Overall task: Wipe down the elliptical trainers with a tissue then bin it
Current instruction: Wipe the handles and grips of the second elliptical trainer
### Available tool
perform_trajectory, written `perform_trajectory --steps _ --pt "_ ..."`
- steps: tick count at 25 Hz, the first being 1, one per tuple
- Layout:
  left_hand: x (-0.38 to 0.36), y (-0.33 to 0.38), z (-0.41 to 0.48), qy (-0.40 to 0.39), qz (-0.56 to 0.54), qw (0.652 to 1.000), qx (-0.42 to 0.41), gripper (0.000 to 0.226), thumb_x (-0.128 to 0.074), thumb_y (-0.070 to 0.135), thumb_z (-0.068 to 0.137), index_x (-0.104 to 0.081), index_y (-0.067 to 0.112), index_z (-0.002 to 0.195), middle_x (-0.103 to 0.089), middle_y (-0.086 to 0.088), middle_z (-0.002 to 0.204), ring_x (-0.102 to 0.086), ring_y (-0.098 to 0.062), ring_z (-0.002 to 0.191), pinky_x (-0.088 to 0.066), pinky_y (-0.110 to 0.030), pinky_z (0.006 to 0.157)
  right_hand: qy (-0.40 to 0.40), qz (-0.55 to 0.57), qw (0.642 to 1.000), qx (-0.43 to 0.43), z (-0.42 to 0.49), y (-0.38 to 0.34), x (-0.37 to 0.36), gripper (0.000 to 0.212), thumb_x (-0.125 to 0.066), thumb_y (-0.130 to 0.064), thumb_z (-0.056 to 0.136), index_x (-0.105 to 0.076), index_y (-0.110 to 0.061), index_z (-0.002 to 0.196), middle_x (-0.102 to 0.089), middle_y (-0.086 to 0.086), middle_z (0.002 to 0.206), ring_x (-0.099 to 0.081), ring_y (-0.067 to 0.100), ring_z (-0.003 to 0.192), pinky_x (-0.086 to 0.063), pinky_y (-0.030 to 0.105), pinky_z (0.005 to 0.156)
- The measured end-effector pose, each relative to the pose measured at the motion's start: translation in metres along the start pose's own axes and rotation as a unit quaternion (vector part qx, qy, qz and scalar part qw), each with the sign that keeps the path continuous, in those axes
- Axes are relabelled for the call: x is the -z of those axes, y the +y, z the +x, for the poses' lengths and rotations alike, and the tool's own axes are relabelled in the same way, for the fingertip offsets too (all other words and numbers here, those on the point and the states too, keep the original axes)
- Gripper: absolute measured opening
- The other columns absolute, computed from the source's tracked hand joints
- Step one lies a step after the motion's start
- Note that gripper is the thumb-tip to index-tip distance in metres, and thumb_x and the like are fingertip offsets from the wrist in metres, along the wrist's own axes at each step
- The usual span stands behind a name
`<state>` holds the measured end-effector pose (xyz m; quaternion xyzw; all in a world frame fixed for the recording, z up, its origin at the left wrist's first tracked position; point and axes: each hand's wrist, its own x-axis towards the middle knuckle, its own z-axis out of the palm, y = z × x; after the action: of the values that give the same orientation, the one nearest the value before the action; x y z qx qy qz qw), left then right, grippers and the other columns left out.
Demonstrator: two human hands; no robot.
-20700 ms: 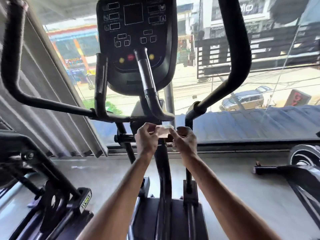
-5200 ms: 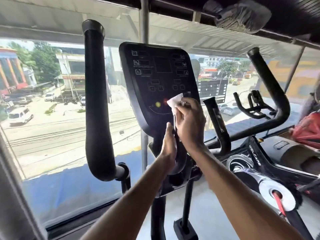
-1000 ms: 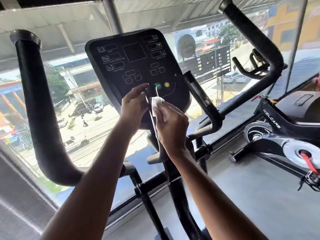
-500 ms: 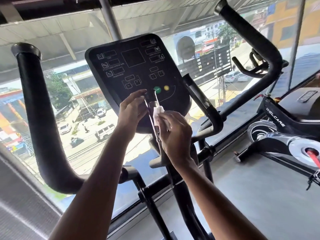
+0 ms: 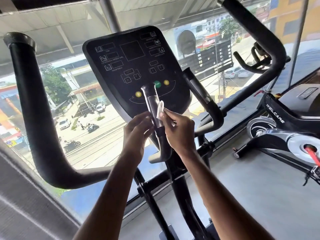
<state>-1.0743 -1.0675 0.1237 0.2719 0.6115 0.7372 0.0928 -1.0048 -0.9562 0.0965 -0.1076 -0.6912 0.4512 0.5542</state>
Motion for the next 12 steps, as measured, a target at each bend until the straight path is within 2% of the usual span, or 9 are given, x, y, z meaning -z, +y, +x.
perform_trajectory --steps 1,2,3,5,7,9,12 --pt "0.002 -0.004 -0.006 0.003 -0.025 1.0 0.016 0.021 -0.057 0.003 0.101 -0.075 0.01 0.109 -0.071 -0.012 0.093 -0.066 -0.024 0.091 -0.054 -0.033 0.09 0.019 -0.023 0.999 0.035 -0.004 -0.005 -0.001 0.02 -0.066 -0.017 0.097 -0.077 -0.005 0.11 -0.078 0.001 0.106 -0.07 0.0 0.096 -0.052 0.012 0.085" --pt "0.003 -0.009 -0.011 0.002 -0.031 0.999 0.027 0.021 -0.057 0.004 0.101 -0.074 0.01 0.11 -0.072 -0.01 0.092 -0.066 -0.023 0.091 -0.053 -0.033 0.088 0.026 -0.036 0.997 0.062 -0.009 -0.005 -0.004 0.025 -0.067 -0.015 0.097 -0.074 -0.004 0.118 -0.074 0.005 0.116 -0.069 0.005 0.107 -0.05 0.01 0.091" --pt "0.002 -0.014 -0.017 -0.002 -0.03 0.999 0.038 0.02 -0.056 0.005 0.102 -0.074 0.01 0.111 -0.072 -0.008 0.092 -0.066 -0.023 0.09 -0.053 -0.032 0.085 0.029 -0.045 0.996 0.073 -0.012 -0.007 -0.004 0.027 -0.067 -0.017 0.097 -0.073 -0.005 0.12 -0.074 0.005 0.117 -0.07 0.008 0.107 -0.05 0.009 0.091" --pt "0.001 -0.024 -0.026 -0.017 -0.025 0.997 0.064 0.019 -0.055 0.009 0.103 -0.071 0.005 0.113 -0.072 -0.009 0.095 -0.066 -0.026 0.091 -0.053 -0.031 0.08 0.028 -0.057 0.996 0.066 -0.006 -0.013 -0.006 0.024 -0.065 -0.023 0.098 -0.076 -0.01 0.115 -0.078 0.005 0.105 -0.074 0.012 0.094 -0.047 0.002 0.08" --pt "-0.001 -0.031 -0.034 -0.031 -0.028 0.995 0.086 0.022 -0.053 0.013 0.105 -0.069 -0.001 0.111 -0.068 -0.012 0.096 -0.064 -0.028 0.091 -0.051 -0.03 0.081 0.027 -0.07 0.993 0.09 0.005 -0.017 -0.01 0.025 -0.065 -0.02 0.098 -0.075 -0.008 0.117 -0.076 0.007 0.111 -0.074 0.016 0.097 -0.054 0.013 0.085" --pt "-0.001 -0.036 -0.039 -0.043 -0.027 0.996 0.077 0.022 -0.051 0.013 0.106 -0.069 0.005 0.097 -0.065 -0.009 0.086 -0.06 -0.022 0.081 -0.049 -0.028 0.078 0.027 -0.148 0.976 0.158 0.004 -0.013 -0.013 0.029 -0.065 -0.015 0.097 -0.071 -0.005 0.123 -0.07 0.01 0.127 -0.069 0.021 0.112 -0.052 0.025 0.099" --pt "0.004 -0.047 -0.043 -0.065 0.021 0.997 0.019 0.032 -0.051 0.015 0.105 -0.063 0.016 0.075 -0.058 -0.005 0.075 -0.052 -0.019 0.076 -0.044 -0.033 0.078 -0.06 -0.265 0.92 0.283 0.009 -0.011 -0.006 0.026 -0.061 -0.014 0.1 -0.07 -0.007 0.124 -0.063 0.008 0.136 -0.059 0.024 0.121 -0.046 0.025 0.105"
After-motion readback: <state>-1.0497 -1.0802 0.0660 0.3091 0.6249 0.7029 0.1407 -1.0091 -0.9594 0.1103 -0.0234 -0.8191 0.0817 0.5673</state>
